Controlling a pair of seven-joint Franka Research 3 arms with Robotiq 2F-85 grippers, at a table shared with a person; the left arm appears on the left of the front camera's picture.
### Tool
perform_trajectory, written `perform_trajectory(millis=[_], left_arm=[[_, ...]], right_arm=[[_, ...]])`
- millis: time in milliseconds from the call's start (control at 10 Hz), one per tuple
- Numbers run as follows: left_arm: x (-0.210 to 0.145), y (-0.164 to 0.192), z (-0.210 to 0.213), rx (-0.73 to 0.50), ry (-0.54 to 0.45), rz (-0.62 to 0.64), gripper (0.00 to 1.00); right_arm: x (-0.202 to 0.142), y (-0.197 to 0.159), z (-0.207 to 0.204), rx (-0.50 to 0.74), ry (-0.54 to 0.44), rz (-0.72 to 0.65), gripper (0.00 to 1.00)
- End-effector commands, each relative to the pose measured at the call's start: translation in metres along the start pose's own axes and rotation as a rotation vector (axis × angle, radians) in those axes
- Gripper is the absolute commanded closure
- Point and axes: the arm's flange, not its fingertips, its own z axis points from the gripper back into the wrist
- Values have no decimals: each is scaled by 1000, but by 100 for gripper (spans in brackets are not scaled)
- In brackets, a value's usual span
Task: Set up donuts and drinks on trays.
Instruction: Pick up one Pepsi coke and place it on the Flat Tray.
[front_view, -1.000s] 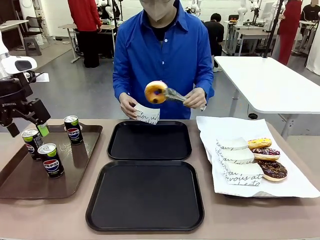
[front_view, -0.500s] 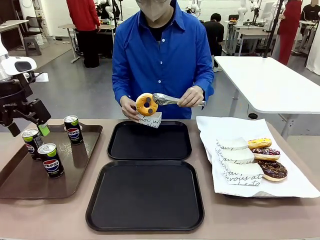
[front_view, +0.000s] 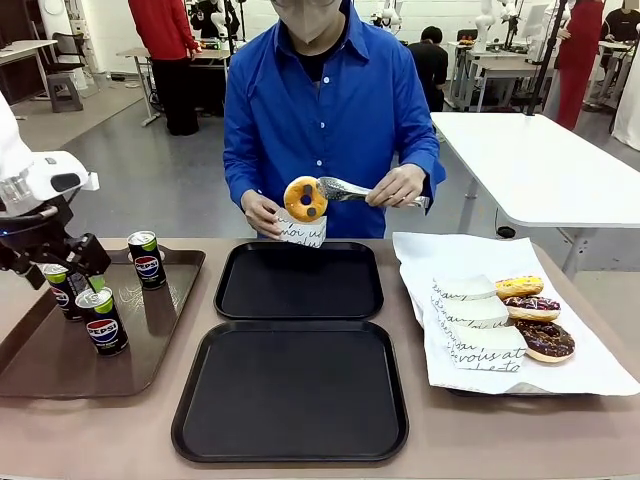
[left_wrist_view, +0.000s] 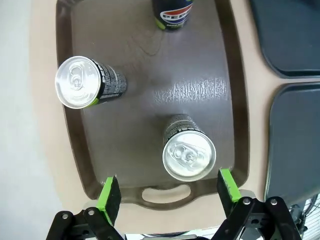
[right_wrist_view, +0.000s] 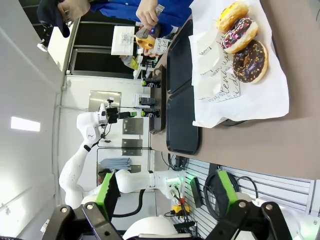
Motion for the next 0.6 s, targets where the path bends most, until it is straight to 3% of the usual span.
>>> perform_trajectory(millis=[0,200,500], left_arm=[[-1,-7,-14,8,3,56,0],[-1,-12,-14,2,-14,69,0],[8,-17,-30,30,38,81,0]], right_arm=[[0,0,0,12,-1,7,0],[0,0,0,12,-1,7,0],[0,0,0,12,-1,7,0]])
